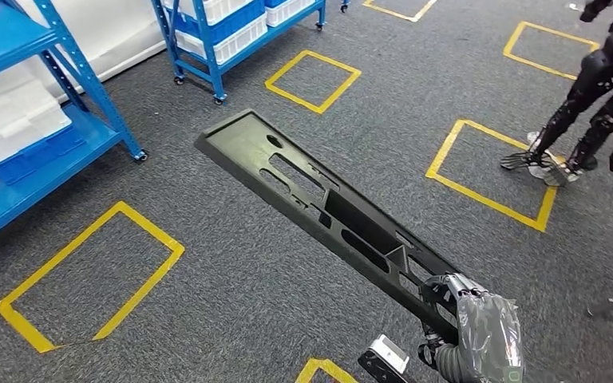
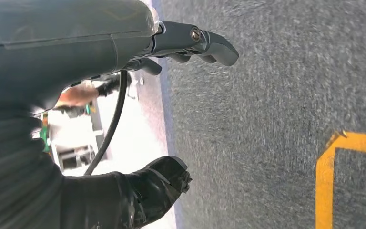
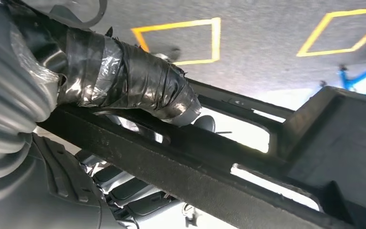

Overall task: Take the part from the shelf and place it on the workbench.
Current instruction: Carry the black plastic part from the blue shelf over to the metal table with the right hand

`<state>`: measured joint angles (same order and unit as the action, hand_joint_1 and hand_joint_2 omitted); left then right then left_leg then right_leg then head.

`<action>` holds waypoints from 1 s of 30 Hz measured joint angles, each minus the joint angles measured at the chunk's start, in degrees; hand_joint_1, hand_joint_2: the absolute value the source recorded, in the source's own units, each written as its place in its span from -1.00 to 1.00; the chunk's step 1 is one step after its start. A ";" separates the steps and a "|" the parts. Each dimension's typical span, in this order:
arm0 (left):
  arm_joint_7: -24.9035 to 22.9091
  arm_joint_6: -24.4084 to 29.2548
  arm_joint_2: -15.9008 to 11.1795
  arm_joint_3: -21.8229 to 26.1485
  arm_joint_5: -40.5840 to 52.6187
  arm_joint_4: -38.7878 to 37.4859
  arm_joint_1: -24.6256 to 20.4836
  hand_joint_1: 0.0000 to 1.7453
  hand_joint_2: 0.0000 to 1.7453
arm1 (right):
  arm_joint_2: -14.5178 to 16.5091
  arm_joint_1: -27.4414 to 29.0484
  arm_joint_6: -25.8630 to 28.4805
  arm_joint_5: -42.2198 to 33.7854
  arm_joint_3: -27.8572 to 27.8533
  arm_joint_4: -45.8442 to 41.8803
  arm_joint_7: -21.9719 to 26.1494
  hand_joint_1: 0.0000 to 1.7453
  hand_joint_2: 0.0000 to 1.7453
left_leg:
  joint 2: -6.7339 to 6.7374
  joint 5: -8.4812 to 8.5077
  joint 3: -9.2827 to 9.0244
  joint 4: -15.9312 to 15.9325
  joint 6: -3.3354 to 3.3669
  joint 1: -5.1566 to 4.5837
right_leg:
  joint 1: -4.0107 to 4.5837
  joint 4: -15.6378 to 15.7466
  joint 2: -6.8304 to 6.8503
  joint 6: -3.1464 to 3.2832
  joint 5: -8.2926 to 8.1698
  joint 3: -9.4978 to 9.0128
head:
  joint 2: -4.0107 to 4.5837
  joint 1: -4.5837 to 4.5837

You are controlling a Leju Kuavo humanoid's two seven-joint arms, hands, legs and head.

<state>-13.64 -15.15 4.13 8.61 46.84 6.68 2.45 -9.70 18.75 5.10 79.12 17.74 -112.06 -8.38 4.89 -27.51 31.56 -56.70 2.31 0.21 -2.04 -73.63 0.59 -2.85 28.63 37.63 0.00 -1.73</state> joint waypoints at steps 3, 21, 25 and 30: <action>1.34 0.19 0.22 0.01 -0.67 0.08 0.02 -1.00 1.00 | -0.01 -0.28 0.05 0.16 0.03 -0.02 -0.25 1.00 1.00 | 1.59 0.70 1.97 -1.71 -1.13 0.08 | 0.13 12.60 3.16 0.25 2.07 -9.84 | -0.01 -0.03; 2.24 0.84 0.21 0.03 -0.99 0.07 0.86 -1.00 1.00 | 0.25 -0.32 -0.02 0.50 0.32 -0.01 -0.67 1.00 1.00 | -8.30 -2.08 -3.03 -0.54 -0.71 0.16 | 1.57 14.81 -6.82 3.19 -1.39 -4.74 | -0.01 -0.11; 2.28 0.85 0.31 0.05 -0.98 0.07 0.74 -1.00 1.00 | 0.28 -0.42 -0.03 0.69 0.39 0.01 -0.66 1.00 1.00 | -5.03 -1.18 -3.27 1.29 -0.17 0.67 | 1.65 8.21 -2.36 1.99 2.79 -1.28 | 0.00 0.01; 2.29 0.84 0.31 0.13 -0.94 0.07 0.70 -1.00 1.00 | 0.28 -0.46 -0.04 0.83 0.47 0.17 -0.83 1.00 1.00 | -1.30 -1.41 -3.04 0.87 -0.53 0.87 | 0.09 3.14 -0.29 0.39 3.26 0.31 | 0.00 0.00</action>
<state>-11.35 -14.31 4.44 8.74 45.90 6.75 3.15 -9.42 18.29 5.06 79.95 18.21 -111.89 -9.21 3.59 -28.92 28.52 -55.84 1.78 1.08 -1.95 -70.49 0.30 -2.46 31.88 37.94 0.00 -1.73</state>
